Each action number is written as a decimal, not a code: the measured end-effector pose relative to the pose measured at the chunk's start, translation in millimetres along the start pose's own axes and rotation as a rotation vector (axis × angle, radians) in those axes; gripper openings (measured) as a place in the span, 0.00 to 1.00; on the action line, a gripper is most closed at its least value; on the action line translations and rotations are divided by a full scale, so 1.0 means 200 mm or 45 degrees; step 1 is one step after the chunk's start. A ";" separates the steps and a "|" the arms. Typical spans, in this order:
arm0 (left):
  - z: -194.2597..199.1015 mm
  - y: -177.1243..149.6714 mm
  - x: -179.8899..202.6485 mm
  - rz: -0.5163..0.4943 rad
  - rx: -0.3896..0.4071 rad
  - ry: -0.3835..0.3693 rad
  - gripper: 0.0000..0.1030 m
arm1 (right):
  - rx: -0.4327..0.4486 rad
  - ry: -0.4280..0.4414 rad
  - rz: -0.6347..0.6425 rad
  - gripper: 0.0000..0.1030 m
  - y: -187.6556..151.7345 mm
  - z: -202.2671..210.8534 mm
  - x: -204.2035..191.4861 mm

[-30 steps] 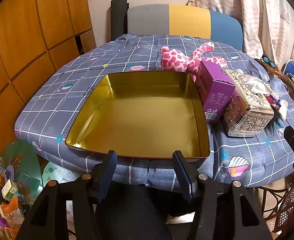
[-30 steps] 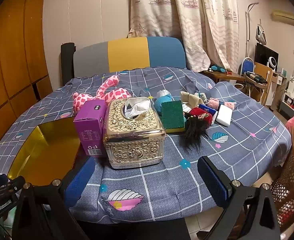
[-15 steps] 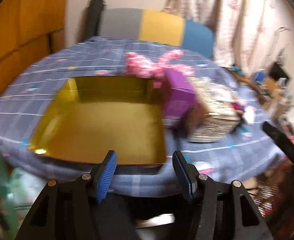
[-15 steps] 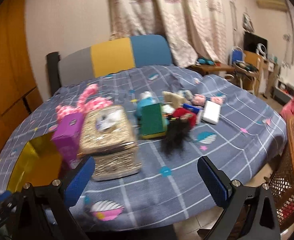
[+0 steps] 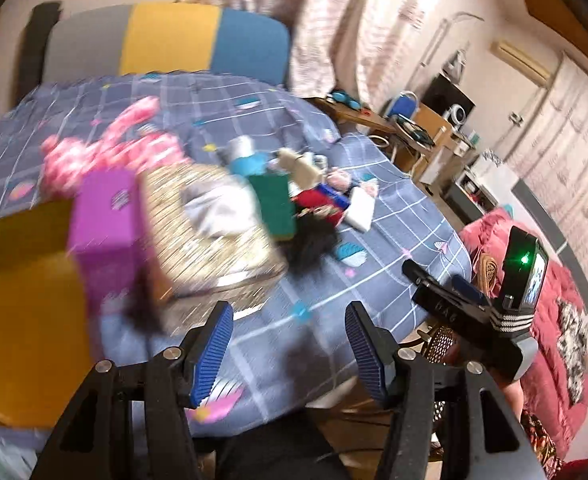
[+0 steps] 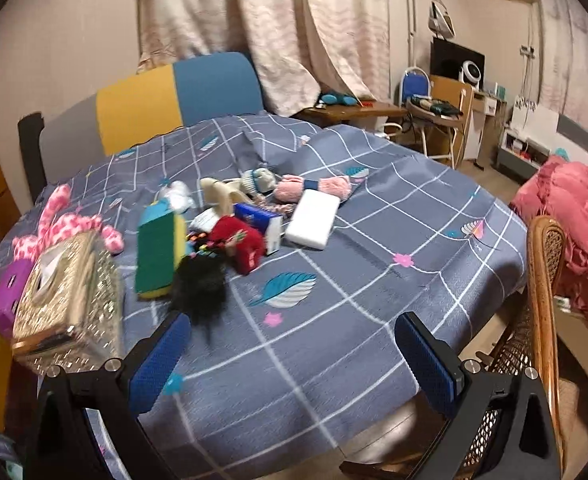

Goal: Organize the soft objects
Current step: 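Reach the right gripper to the white foam block and grasp it, then grasp the black beaded hair tuft with the left gripper while the right lifts the white block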

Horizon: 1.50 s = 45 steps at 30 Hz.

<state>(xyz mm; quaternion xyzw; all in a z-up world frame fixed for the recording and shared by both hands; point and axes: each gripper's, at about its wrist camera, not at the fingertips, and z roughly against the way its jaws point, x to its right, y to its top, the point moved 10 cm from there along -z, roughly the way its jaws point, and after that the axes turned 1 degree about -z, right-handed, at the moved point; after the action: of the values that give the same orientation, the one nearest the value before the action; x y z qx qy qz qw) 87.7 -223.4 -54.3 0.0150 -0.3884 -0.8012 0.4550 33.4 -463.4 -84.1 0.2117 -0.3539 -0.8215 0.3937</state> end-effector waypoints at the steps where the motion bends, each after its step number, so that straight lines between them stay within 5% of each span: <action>1: -0.04 0.04 0.04 -0.027 -0.004 0.006 0.60 | -0.013 0.014 -0.026 1.00 0.03 -0.04 0.04; 7: -0.29 0.15 0.24 -0.087 -0.097 -0.024 0.60 | -0.140 0.014 -0.055 1.00 0.26 -0.43 0.19; 10: -0.40 0.15 0.25 -0.030 -0.159 -0.008 0.60 | -0.274 0.063 -0.176 0.90 0.33 -0.68 0.25; 13: -0.48 0.13 0.23 0.036 -0.212 0.009 0.60 | -0.389 0.073 -0.242 0.79 0.36 -0.94 0.26; 22: -0.60 0.18 0.16 0.107 -0.219 0.125 0.60 | -0.511 0.063 -0.184 0.75 0.34 -1.28 0.19; 24: -0.63 0.19 0.16 0.111 -0.223 0.139 0.60 | -0.538 0.076 -0.200 0.73 0.31 -1.31 0.20; 26: -0.66 0.21 0.16 0.120 -0.231 0.154 0.60 | -0.517 0.076 -0.150 0.57 0.33 -1.29 0.20; 38: -0.92 0.38 0.30 0.110 -0.235 0.185 0.60 | -0.474 0.276 -0.333 0.57 0.38 -1.00 0.30; 45: -1.23 0.47 0.25 0.052 -0.316 0.346 0.60 | -0.424 0.340 -0.311 0.57 0.46 -0.99 0.28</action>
<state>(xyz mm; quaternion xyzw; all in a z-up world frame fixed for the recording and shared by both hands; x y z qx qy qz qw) 218.9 -436.6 -150.8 0.0590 -0.2219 -0.8241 0.5178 170.0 -630.0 -149.1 0.2917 -0.1303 -0.8748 0.3643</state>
